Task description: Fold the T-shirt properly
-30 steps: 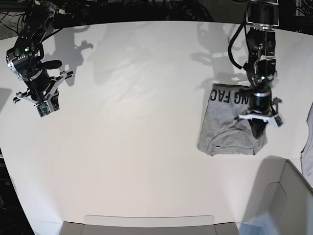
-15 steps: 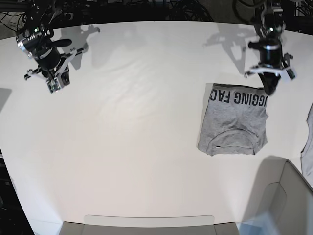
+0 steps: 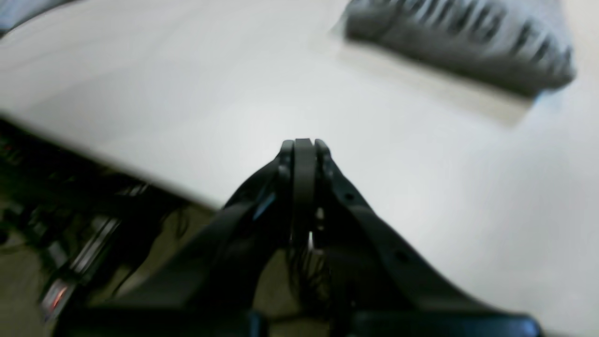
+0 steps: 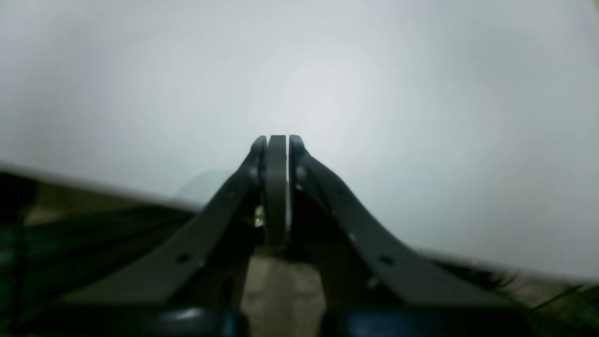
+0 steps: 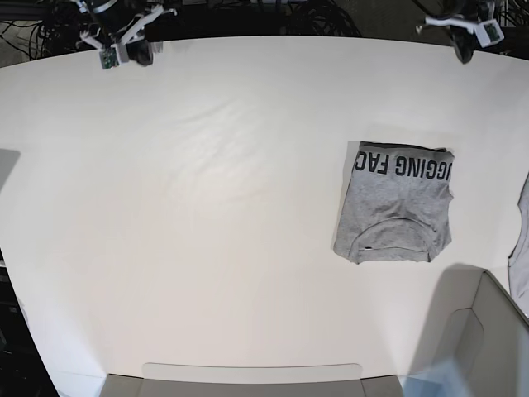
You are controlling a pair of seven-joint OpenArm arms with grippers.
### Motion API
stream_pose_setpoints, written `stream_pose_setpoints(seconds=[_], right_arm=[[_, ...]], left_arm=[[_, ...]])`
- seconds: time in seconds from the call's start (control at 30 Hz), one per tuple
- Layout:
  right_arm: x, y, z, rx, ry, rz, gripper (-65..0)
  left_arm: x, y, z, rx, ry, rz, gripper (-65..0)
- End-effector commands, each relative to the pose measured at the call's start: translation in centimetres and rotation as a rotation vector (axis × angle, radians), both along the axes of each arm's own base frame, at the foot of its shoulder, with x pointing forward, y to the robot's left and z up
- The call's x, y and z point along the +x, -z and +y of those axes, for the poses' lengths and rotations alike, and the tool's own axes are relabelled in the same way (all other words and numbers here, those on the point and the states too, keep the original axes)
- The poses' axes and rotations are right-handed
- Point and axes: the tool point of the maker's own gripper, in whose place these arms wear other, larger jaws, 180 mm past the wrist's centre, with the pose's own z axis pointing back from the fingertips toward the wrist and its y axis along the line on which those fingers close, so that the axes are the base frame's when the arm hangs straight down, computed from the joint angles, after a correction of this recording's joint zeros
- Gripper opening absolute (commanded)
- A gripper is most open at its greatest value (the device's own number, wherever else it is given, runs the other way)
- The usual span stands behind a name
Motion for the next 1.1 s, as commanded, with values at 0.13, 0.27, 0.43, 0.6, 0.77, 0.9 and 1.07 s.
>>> stream_pose_setpoints(seconds=[0.13, 0.27, 0.43, 0.6, 0.77, 0.9, 1.07], right_arm=[[-4.1, 2.0, 0.0, 0.038, 0.013, 0.110, -63.9], [-7.3, 5.0, 0.0, 0.087, 0.057, 0.222, -65.0], [-10.2, 8.5, 0.8, 0.183, 0.128, 0.299, -65.0], [-10.9, 13.1, 1.6, 0.257, 0.194, 0.310, -65.0], [-10.8, 18.8, 1.5, 0.224, 0.134, 0.419, -65.0], [-10.4, 22.2, -0.1, 0.210, 0.142, 0.486, -65.0], [-9.9, 24.8, -2.8, 0.223, 0.207, 0.524, -65.0]], left_arm=[[-5.2, 3.1, -0.3, -0.012, -0.009, 0.150, -65.0], [-10.1, 7.2, -1.0, -0.071, -0.005, 0.294, -65.0], [-12.4, 11.6, -1.7, -0.167, 0.011, 0.367, -65.0], [-14.0, 17.2, -1.6, -0.184, -0.021, 0.482, -65.0], [-15.7, 22.6, -2.0, -0.168, -0.027, 0.632, -65.0], [-17.2, 25.7, -2.3, -0.160, -0.079, 0.754, -65.0], [-16.0, 27.8, -4.4, -0.137, -0.022, 0.824, -65.0]])
